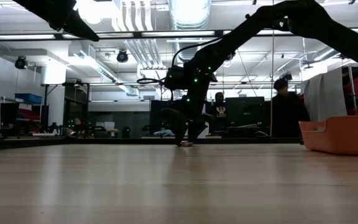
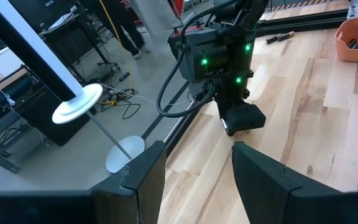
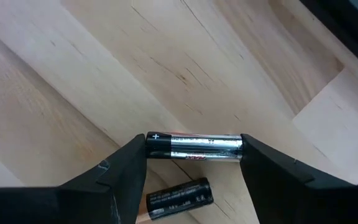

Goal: Sort batteries
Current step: Put the silver battery into the blue bin

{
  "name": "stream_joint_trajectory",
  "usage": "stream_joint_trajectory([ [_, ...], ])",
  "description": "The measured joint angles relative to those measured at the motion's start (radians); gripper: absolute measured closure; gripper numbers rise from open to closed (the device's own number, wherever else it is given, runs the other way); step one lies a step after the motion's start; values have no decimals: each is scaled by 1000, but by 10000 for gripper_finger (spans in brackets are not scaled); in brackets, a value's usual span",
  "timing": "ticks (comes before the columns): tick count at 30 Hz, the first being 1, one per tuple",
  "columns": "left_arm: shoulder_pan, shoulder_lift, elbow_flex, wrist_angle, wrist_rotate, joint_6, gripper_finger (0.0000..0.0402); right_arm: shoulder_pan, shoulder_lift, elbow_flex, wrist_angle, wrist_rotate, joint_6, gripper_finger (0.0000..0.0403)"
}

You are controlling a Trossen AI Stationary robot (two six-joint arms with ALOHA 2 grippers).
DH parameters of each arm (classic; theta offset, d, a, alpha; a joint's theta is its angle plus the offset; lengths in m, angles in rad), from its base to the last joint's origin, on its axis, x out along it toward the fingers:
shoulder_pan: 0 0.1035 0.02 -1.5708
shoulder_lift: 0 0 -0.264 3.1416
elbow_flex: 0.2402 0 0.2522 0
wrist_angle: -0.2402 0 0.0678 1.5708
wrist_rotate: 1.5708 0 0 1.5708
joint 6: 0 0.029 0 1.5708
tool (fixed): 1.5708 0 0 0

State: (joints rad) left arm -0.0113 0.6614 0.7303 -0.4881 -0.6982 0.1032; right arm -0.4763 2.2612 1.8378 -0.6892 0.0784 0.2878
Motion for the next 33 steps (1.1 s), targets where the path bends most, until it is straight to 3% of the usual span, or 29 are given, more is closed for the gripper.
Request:
stream_joint_trajectory([
  [19, 0, 0, 0, 1, 1, 8, 237, -2, -18, 3, 38, -14, -30, 177],
  [28, 0, 0, 0, 17, 3, 19, 237, 10, -73, 5, 106, -142, -73, 178],
  [33, 0, 0, 0, 25, 6, 30, 237, 46, -83, 5, 170, -298, -112, 176],
])
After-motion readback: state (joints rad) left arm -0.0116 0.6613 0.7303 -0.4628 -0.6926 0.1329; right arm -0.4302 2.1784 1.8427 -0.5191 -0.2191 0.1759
